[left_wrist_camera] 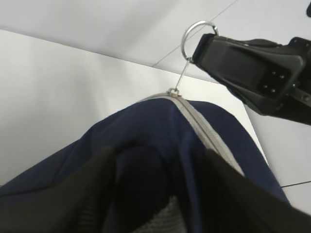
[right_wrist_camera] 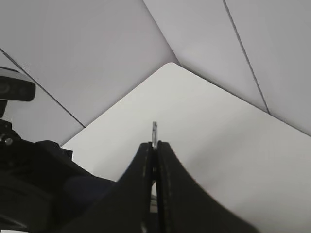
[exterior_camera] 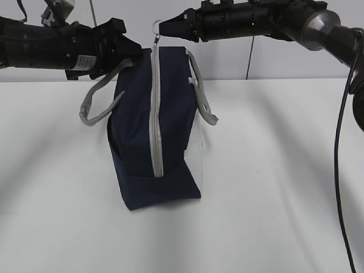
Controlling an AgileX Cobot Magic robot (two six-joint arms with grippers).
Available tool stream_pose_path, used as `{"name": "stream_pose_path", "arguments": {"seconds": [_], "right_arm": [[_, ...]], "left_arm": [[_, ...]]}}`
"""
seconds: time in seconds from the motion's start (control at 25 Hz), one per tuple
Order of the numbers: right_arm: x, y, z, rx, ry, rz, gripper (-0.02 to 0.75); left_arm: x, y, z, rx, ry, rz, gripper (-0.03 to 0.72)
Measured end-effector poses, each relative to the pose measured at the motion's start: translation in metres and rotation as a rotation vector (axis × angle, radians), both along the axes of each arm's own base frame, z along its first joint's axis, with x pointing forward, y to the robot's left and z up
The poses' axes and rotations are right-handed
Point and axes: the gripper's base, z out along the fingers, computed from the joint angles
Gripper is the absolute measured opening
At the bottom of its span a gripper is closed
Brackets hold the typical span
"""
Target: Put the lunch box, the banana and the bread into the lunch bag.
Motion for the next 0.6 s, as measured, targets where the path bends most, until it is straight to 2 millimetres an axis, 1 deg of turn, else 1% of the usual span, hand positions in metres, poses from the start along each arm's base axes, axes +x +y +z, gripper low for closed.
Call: {"name": "stream_pose_path", "arguments": {"seconds": [0.12,0.2,0.28,0.36,0.52,0.6], "right_arm": [[0.0000,0.0000,0.0000,0.000,0.000,0.000,-0.016],[0.0000,0.0000,-0.0001,-0.001,0.000,0.000,-0.016],[0.0000,0.0000,-0.0001,-0.001,0.000,0.000,-0.016],[0.0000,0.0000,-0.0001,-0.001,0.000,0.000,-0.016],[0.0000,0.0000,-0.0001,-0.001,0.000,0.000,-0.016],[0.0001,-0.0001,0.0000,-0.001,0.000,-0.001,-0.016]], "left_arm": [[0.0010,-0.0010,-0.0017,-0.011,0.009,0.011,0.353],[0.0014,-0.0013,-0.0014,-0.019,0.011,0.021,0.293],[0.0015,-0.0011,-0.0014,-0.019,0.011,0.024,0.211],[0.0015,-0.0012,-0.0014,-0.020,0.012,0.024,0.153],[0.0015,-0.0012,-0.0013,-0.021,0.012,0.024,0.099],[0.0015,-0.0013,-0.0013,-0.021,0.012,0.024,0.050]]}}
